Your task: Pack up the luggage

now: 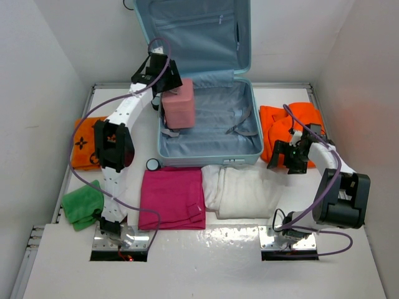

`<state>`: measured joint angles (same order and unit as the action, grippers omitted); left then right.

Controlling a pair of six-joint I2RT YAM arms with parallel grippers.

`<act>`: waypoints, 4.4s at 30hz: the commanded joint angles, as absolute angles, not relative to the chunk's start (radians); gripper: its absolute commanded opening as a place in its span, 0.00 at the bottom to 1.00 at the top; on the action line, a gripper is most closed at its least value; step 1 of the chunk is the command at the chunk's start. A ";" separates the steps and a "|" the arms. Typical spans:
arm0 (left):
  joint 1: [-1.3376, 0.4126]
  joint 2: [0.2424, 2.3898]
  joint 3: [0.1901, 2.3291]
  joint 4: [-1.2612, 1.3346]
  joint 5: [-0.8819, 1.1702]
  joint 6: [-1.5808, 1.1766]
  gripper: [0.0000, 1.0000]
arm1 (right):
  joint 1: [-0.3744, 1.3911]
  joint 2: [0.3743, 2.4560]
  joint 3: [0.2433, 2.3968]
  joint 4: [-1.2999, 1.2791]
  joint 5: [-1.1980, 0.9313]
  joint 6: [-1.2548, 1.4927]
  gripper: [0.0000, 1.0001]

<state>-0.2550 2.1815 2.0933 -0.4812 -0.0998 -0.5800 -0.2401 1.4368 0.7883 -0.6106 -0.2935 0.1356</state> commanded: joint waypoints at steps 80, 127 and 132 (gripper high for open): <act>-0.311 1.836 1.660 -0.407 0.103 -0.416 0.93 | 0.046 2.054 1.359 -0.449 0.015 0.431 0.99; -0.284 1.875 1.689 -0.416 0.153 -0.416 0.93 | 0.046 2.131 1.451 -0.617 0.277 0.090 0.99; -0.275 1.875 1.689 -0.416 0.153 -0.407 0.93 | 0.012 2.200 1.522 -0.666 0.307 0.141 0.99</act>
